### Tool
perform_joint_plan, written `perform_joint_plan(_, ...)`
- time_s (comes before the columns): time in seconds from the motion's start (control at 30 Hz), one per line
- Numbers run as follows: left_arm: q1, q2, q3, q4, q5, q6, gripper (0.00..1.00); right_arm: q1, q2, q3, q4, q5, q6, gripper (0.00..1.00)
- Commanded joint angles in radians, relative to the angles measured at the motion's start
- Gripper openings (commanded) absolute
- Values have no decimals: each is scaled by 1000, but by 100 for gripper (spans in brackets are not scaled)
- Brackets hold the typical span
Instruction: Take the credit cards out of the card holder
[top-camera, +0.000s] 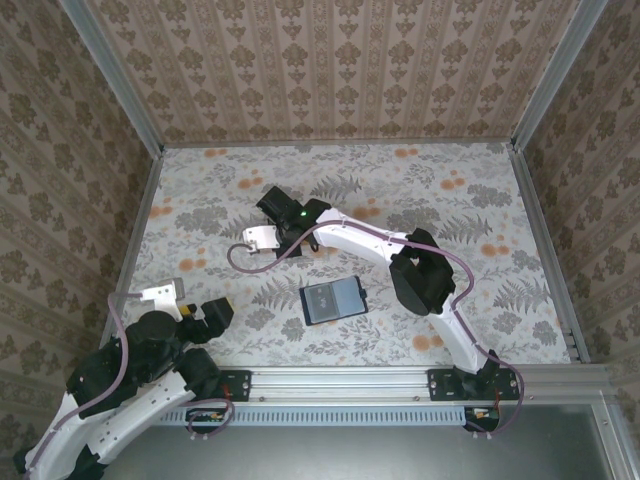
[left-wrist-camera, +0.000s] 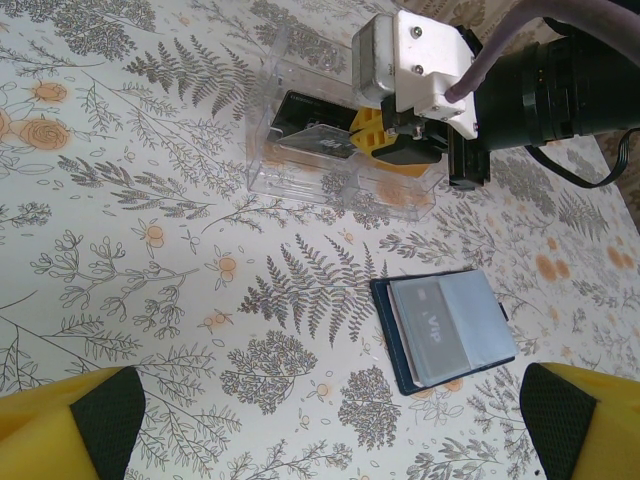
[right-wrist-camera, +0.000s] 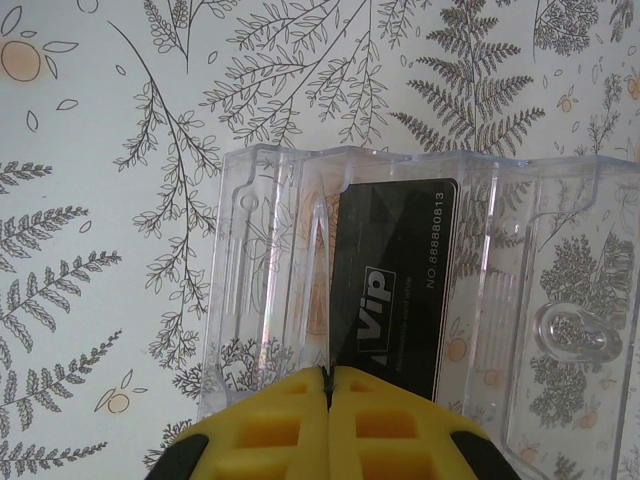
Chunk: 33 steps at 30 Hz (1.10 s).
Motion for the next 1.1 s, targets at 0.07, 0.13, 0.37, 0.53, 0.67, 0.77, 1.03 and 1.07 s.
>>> perform_joint_plan(0.07,4,-15,-8,6,-16,-6,100,-15,-31,15,-32,-49,25,0)
perform_joint_plan(0.13,4,-14,-8,9,-16,-6,100,-19,-35,15,-34,-53,29,0)
perform_joint_plan(0.37,3,-15,-6,6,-16,-5,100,-29,-44,18,-38,-60,42,0)
perform_joint_plan(0.53,4,-15,-7,7,-17,-6,100,-33,-57,18,-36,-83,59,0)
perform_joint_plan(0.67,4,-15,-6,6,-15,-6,100,-34,-65,22,-35,-82,65,0)
perform_joint_plan(0.77,4,-16,-6,6,-16,-5,100,-36,-74,23,-40,-92,66,0)
perform_joint_plan(1.03,3,-16,-9,7,-15,-6,100,-41,-68,24,-53,-82,67,0)
perform_joint_plan(1.07,3,-15,-8,7,-14,-6,100,-42,-68,23,-54,-83,68,0)
